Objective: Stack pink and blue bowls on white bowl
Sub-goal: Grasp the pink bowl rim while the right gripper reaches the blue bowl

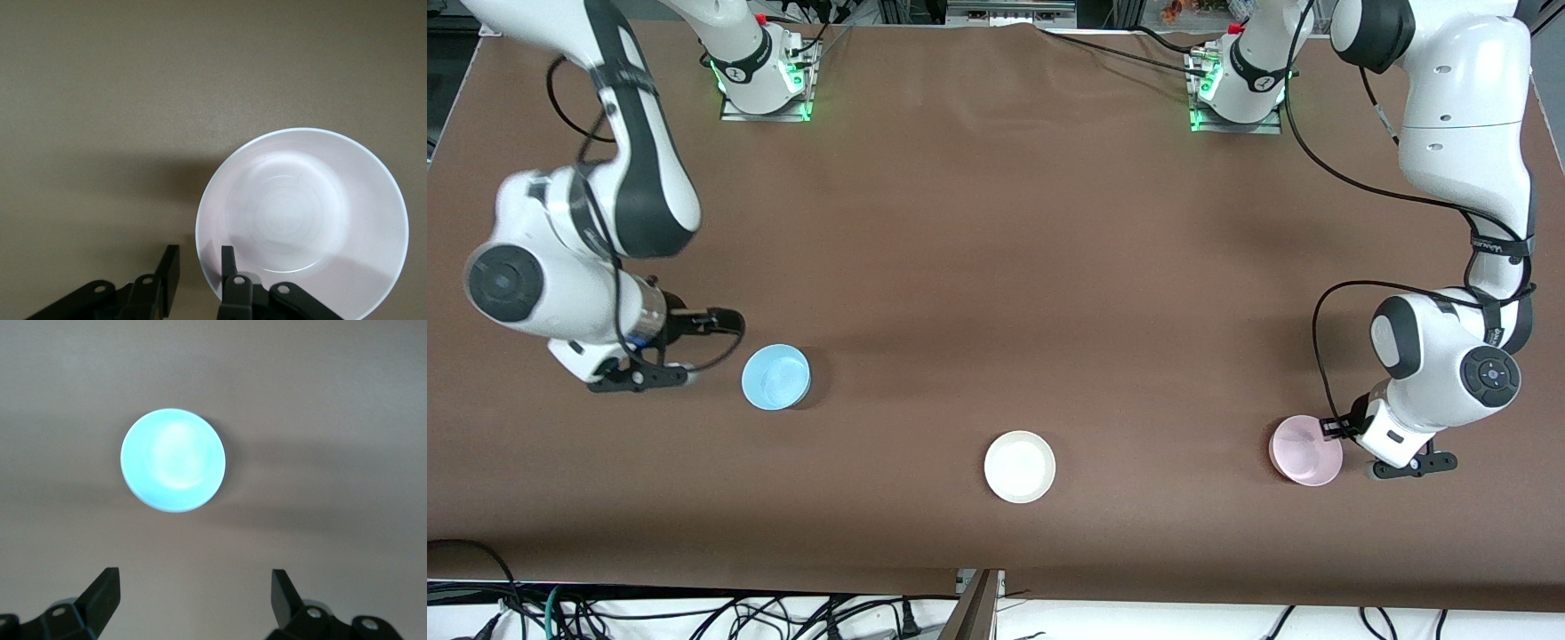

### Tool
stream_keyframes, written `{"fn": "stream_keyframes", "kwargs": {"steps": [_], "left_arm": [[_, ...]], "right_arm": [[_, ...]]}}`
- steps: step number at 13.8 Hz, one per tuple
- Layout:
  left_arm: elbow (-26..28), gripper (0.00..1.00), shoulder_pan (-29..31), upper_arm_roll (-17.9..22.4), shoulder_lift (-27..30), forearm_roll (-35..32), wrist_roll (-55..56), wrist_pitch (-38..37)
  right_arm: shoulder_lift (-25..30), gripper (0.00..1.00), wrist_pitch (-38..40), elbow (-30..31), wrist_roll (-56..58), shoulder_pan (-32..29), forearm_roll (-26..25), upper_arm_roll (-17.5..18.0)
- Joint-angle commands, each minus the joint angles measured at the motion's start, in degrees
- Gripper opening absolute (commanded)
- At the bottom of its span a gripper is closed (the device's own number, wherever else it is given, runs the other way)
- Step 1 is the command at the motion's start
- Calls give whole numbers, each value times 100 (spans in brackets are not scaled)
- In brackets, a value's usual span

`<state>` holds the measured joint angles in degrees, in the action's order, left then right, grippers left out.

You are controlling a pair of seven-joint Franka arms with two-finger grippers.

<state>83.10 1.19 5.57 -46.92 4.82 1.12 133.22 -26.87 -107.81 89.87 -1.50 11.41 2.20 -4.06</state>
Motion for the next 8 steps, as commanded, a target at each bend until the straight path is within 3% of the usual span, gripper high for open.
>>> {"fn": "stream_keyframes", "kwargs": {"steps": [1, 2, 3, 8], "left_arm": [[-75, 33, -39, 32, -89, 116, 37, 81], [-75, 33, -39, 32, -97, 116, 46, 160], [-75, 25, -39, 32, -98, 116, 46, 186], [-101, 27, -39, 32, -62, 107, 46, 178]], "right_arm": [[-370, 100, -283, -154, 62, -16, 44, 2], [-458, 100, -319, -145, 62, -25, 44, -7], [-546, 100, -337, -136, 62, -86, 70, -7], [-880, 100, -1038, -4, 62, -139, 79, -7]]}}
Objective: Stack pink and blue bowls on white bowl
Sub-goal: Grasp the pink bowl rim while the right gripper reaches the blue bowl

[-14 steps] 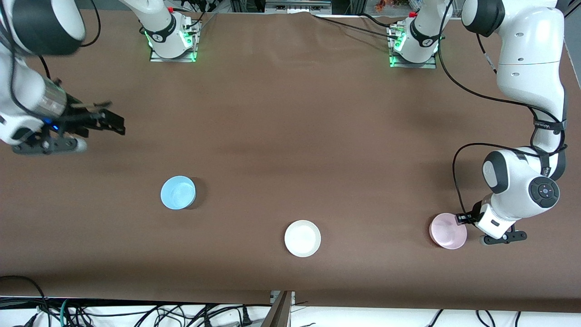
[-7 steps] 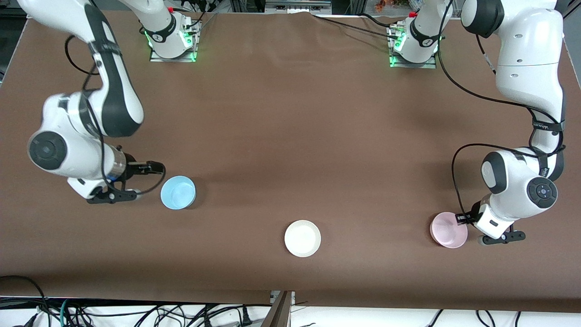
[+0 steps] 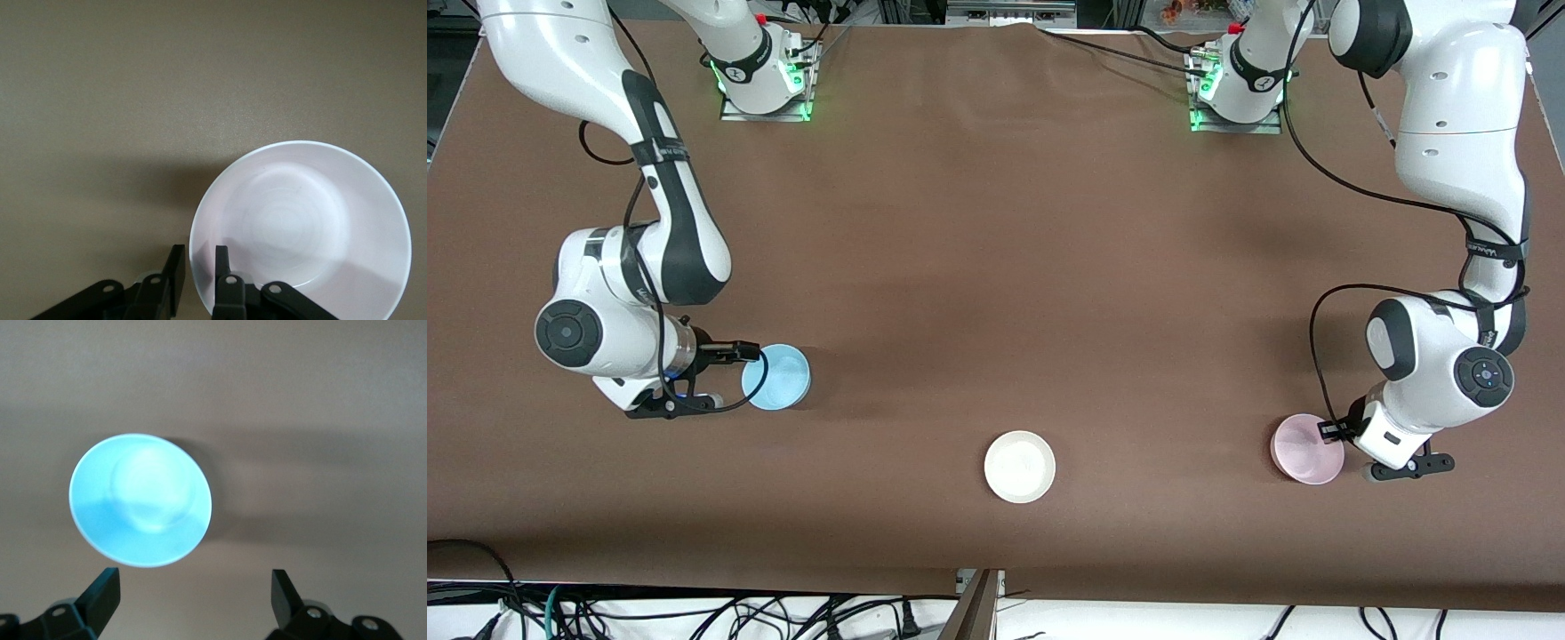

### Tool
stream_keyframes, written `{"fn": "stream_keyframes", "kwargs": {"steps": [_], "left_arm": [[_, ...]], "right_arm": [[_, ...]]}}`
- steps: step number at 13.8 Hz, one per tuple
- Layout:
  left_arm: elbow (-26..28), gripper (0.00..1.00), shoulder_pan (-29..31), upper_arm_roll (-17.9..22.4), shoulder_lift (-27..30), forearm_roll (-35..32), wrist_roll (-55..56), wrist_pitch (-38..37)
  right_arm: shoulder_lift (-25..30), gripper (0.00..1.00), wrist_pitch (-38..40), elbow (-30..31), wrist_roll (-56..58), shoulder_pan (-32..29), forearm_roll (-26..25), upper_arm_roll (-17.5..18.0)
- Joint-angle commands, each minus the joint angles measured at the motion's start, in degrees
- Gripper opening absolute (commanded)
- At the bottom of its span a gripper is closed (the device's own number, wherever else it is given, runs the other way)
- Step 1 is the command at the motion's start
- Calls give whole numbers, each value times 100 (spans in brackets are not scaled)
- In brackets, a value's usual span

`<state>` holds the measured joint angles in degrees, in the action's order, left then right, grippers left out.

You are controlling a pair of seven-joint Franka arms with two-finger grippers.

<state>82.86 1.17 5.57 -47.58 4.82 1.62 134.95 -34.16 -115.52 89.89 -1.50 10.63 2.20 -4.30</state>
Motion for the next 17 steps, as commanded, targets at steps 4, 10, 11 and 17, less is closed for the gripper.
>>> {"fn": "stream_keyframes", "kwargs": {"steps": [4, 10, 11, 17], "left_arm": [[-103, 31, -38, 32, 21, 107, 57, 5], [-209, 26, -38, 23, 12, 98, 75, -13], [-209, 26, -38, 32, 12, 98, 75, -13], [-200, 7, -38, 32, -6, 80, 66, -4]], "right_arm": [[-434, 86, -630, -7, 63, -105, 88, 17], [-539, 57, -674, 72, 36, -114, 96, 25], [-548, 57, -674, 81, 27, -114, 105, 25], [-574, 53, -665, 108, 10, -105, 298, 25]]}}
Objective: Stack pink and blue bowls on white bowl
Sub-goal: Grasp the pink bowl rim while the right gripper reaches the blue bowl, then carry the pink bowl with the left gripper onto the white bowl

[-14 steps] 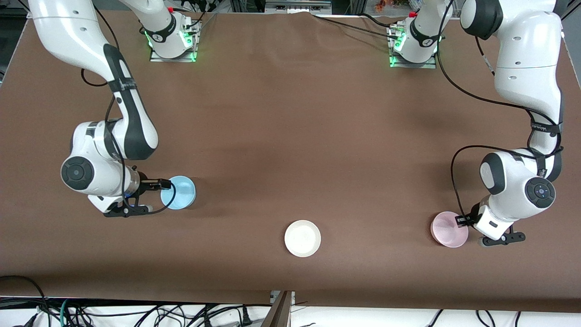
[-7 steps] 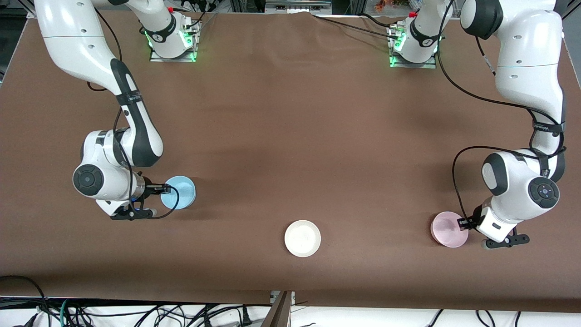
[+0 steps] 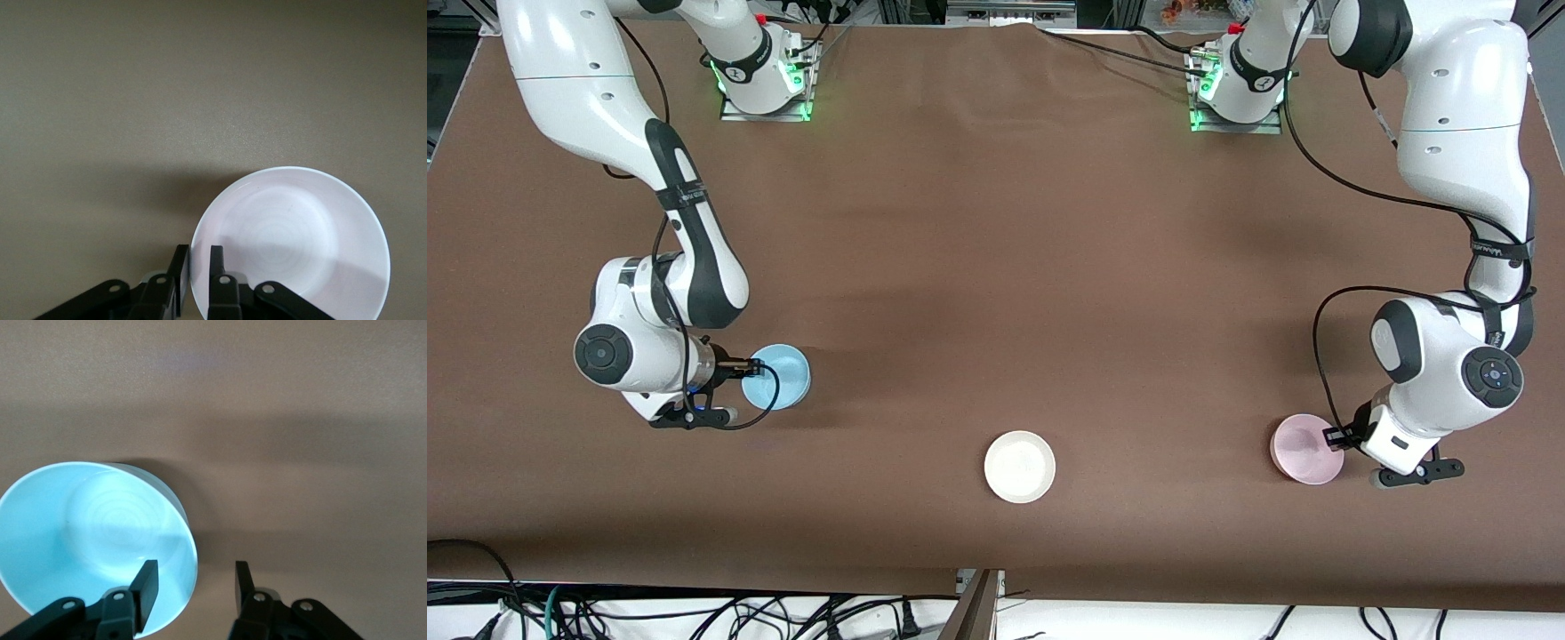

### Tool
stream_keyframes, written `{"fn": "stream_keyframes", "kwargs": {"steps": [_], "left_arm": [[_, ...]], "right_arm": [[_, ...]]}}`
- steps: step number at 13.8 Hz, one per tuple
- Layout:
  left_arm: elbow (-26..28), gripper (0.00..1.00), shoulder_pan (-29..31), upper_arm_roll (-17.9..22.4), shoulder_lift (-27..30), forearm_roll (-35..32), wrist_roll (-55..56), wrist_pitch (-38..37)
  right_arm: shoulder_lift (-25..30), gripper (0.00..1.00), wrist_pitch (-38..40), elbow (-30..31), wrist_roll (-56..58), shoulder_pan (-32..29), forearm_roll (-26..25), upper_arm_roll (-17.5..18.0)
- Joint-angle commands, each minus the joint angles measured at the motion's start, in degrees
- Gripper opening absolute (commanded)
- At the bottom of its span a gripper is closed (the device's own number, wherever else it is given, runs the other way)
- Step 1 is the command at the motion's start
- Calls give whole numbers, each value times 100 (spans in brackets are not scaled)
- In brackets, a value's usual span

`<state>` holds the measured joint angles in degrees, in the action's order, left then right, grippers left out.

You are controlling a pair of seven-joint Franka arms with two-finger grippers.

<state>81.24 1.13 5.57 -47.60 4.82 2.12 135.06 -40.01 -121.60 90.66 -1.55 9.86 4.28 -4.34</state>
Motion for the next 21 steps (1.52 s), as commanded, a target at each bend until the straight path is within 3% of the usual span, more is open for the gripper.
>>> {"fn": "stream_keyframes", "kwargs": {"steps": [1, 4, 7, 13, 18, 21], "left_arm": [[-39, 0, -34, 32, -4, 80, 17, -15], [-39, 0, -34, 23, -4, 72, 8, -6], [-39, 0, -43, 23, -12, 89, 26, -6], [-258, 0, -306, -143, 93, 202, 1017, -24], [-267, 0, -455, -924, 559, 318, 2299, -173], [-311, 0, -1007, -988, 585, 282, 3248, -173]], "right_arm": [[11, 48, -57, 39, 14, -28, 91, 30], [19, 33, -48, 30, 6, -28, 91, 30], [19, 24, -39, 30, -12, -28, 100, 30], [11, 0, -22, 30, -21, -28, 187, 30], [19, 0, 14, -5, -12, -28, 258, 30], [19, 0, 14, -13, -3, -28, 258, 30]]}}
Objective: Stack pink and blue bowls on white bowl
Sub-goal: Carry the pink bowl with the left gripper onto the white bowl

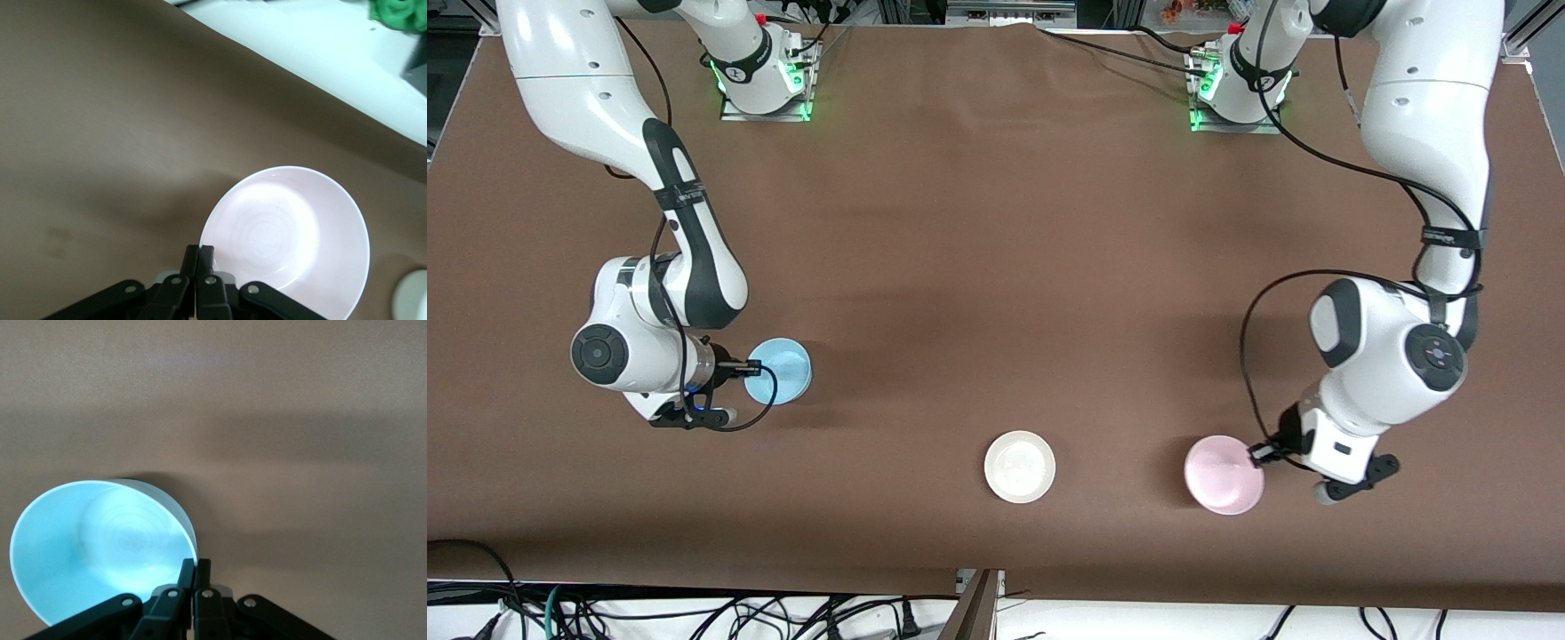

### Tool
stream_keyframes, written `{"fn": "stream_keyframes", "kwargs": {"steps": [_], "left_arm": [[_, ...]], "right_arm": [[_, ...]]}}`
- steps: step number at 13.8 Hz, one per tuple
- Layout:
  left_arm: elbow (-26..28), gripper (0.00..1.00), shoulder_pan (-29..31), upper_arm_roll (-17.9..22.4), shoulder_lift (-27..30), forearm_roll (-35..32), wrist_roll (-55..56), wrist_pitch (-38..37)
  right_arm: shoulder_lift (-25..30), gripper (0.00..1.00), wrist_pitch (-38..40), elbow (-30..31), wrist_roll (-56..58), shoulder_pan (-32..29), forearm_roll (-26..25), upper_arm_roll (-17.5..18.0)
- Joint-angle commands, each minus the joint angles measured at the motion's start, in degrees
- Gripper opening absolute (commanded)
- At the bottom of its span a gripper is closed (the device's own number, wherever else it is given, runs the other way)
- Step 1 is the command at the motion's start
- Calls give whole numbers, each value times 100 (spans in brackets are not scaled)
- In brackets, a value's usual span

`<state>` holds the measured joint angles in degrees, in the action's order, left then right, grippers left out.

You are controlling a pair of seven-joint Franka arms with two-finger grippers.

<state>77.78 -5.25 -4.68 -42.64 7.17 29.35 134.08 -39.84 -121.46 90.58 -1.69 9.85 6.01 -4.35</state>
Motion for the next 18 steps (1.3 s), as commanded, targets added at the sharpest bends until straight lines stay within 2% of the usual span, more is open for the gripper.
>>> {"fn": "stream_keyframes", "kwargs": {"steps": [1, 6, 10, 12, 15, 18], "left_arm": [[-52, 0, -641, 64, 80, 30, 806, -67], [-193, 0, -1494, 274, -42, -14, 1599, -23], [-929, 0, -2224, 950, -630, -5, 2152, -14], [-1247, 0, -2357, 1136, -850, 3, 2329, -14], [-1695, 0, -2427, 1154, -1132, 3, 2601, -23], [-1845, 0, -2524, 1206, -1203, 3, 2803, -5]], "right_arm": [[3, 0, 0, -5, 11, -27, 85, 30], [3, 0, 0, -5, -6, -18, 85, 30], [11, 0, 8, -5, -24, 8, 85, 30], [20, 0, 8, -5, -24, 17, 85, 30], [20, 0, 8, -5, -24, 17, 85, 30], [20, 0, 8, -5, -24, 26, 85, 30]]}}
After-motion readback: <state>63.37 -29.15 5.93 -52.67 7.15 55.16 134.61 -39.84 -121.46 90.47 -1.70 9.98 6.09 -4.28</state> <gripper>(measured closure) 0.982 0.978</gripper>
